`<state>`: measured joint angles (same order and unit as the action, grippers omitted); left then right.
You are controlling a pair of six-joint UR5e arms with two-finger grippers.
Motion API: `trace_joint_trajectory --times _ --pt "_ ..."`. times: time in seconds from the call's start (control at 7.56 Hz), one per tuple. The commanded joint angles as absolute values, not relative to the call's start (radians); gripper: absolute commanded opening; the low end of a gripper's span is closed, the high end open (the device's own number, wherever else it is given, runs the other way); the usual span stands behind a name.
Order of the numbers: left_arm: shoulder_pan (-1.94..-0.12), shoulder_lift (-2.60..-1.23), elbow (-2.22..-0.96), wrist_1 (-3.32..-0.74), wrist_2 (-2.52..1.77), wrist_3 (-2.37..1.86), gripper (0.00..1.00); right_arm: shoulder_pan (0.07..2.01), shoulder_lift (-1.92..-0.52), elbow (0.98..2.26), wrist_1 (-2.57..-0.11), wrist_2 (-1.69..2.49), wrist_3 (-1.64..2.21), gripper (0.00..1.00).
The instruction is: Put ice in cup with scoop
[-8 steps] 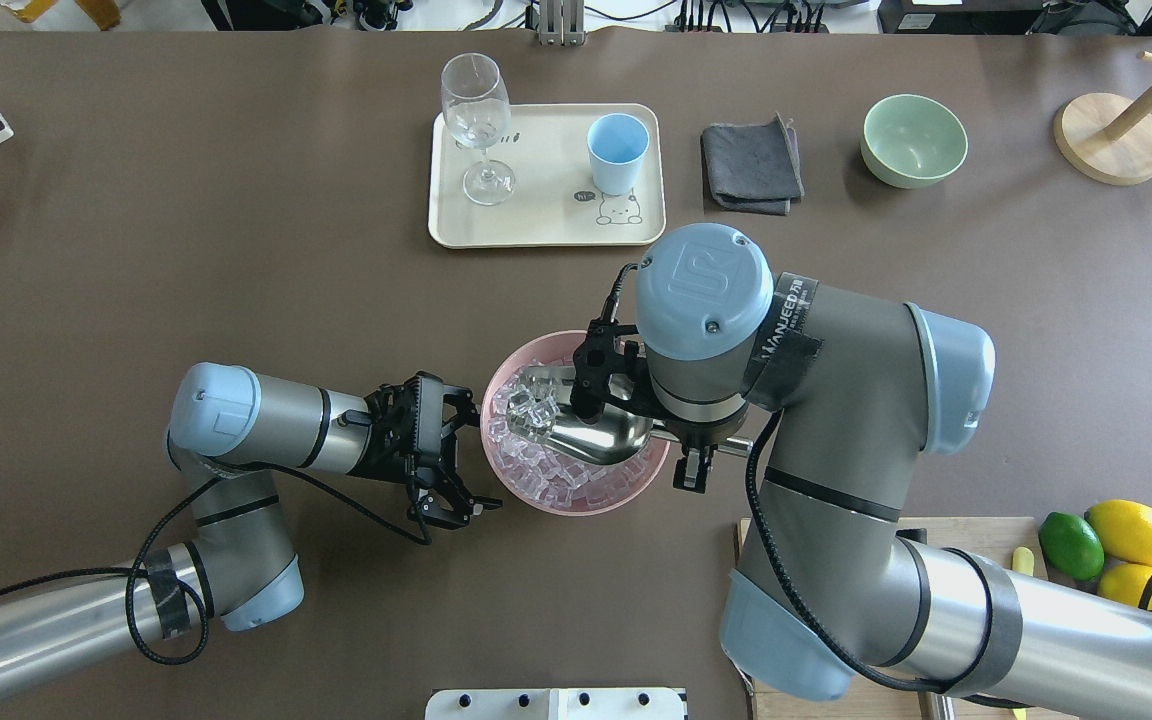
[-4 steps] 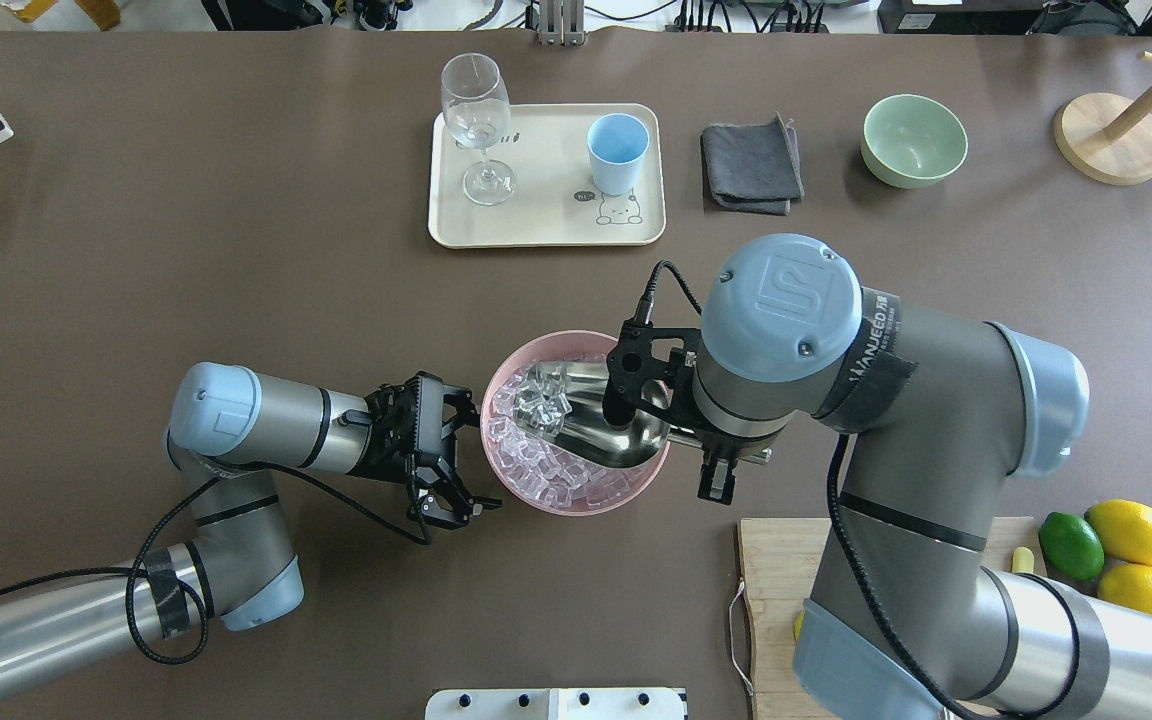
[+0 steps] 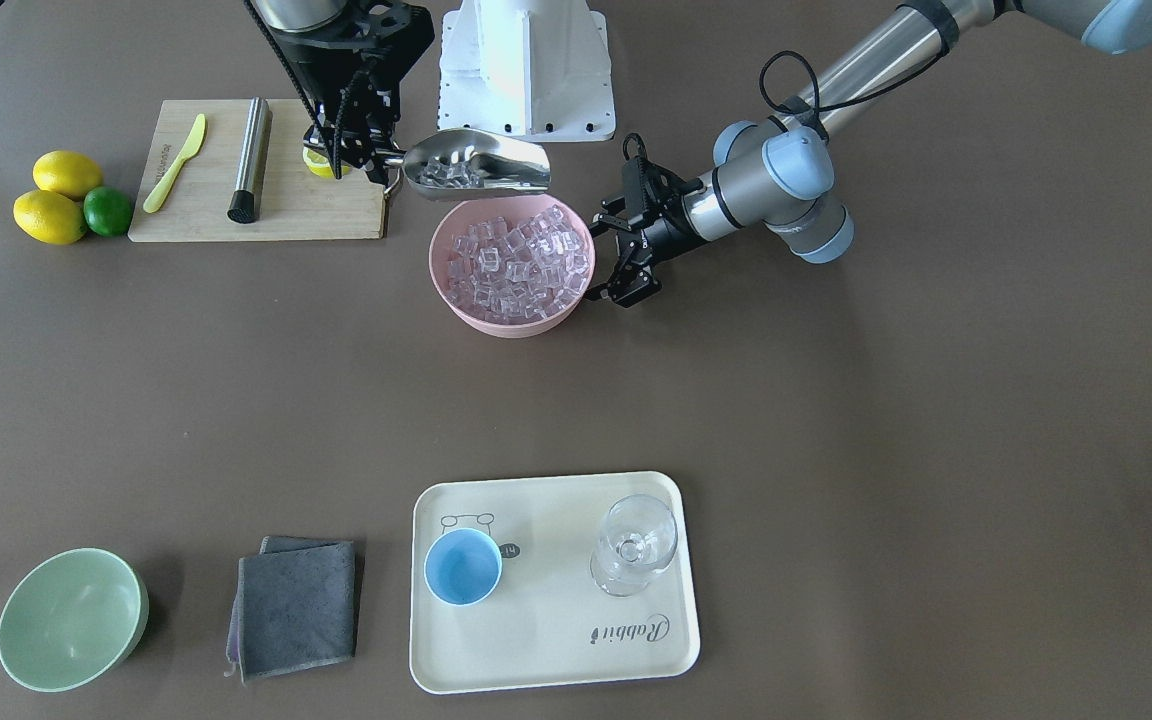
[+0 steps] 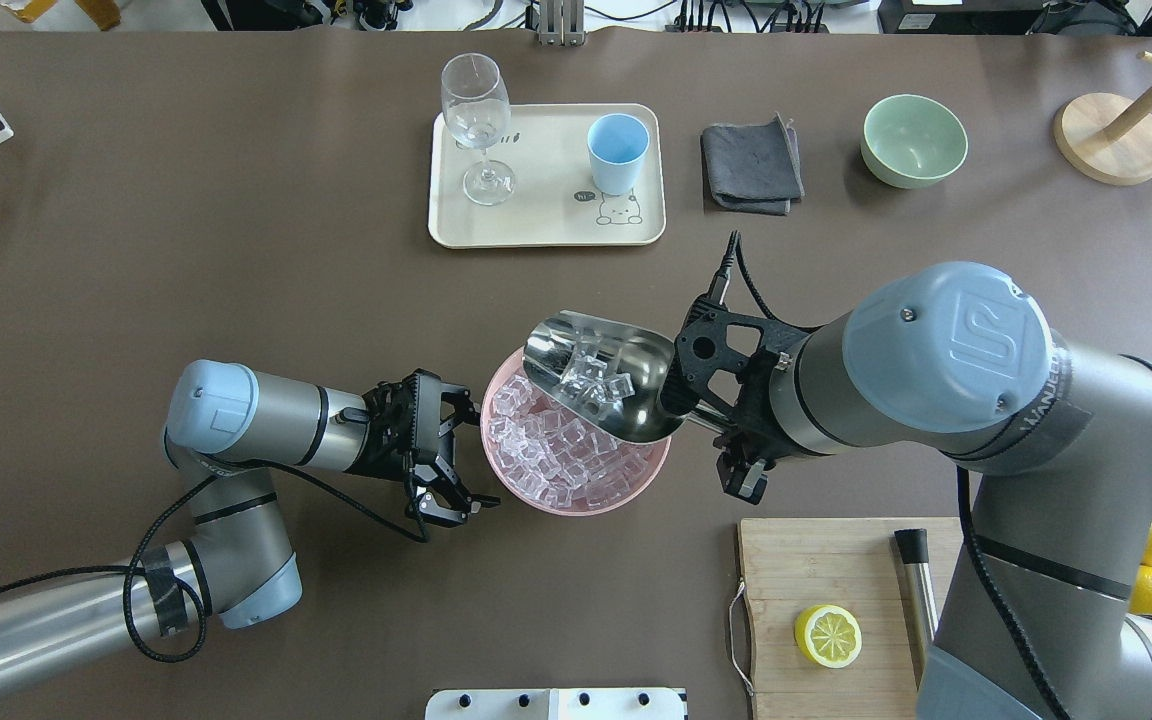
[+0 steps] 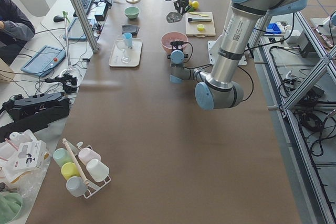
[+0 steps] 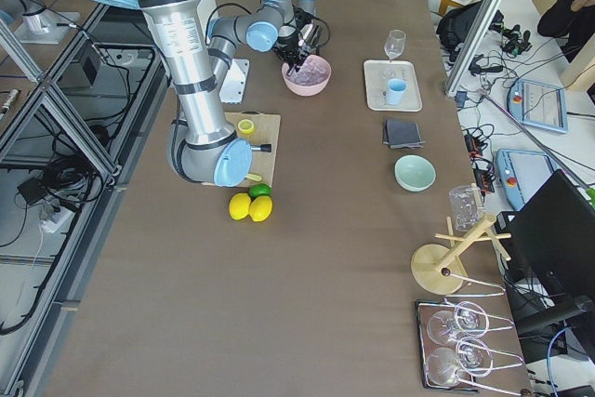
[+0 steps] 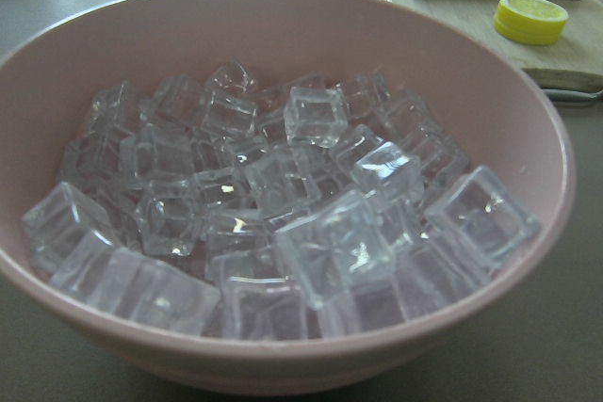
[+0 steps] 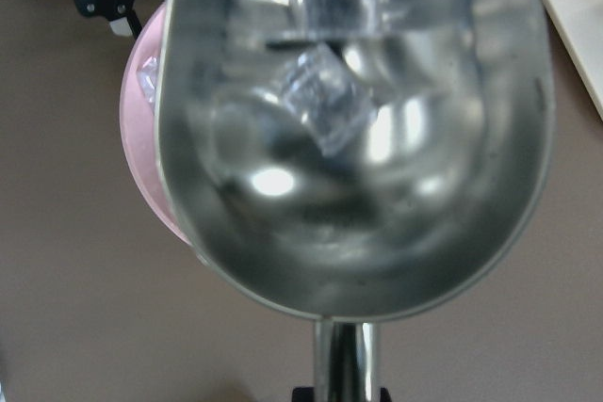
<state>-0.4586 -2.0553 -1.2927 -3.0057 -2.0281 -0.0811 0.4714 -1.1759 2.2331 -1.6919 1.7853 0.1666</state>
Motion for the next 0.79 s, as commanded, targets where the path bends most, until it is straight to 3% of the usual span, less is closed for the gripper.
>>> trace_joint_trajectory --times 0.0,0.26,0.66 --pt "-0.509 -2.033 -1.308 -2.99 -2.089 -0.08 0.98 0.512 -1.175 2.238 -1.683 1.775 0.25 0.0" --pt "-0.531 -1.999 -1.38 -2.903 -2.091 -0.08 0.98 0.61 -1.125 2.198 -1.806 1.855 0.249 0.0" --pt "-0.584 -1.944 -1.563 -2.642 -2.111 -0.08 0.98 0.843 -0.929 1.957 -2.106 2.096 0.165 0.0"
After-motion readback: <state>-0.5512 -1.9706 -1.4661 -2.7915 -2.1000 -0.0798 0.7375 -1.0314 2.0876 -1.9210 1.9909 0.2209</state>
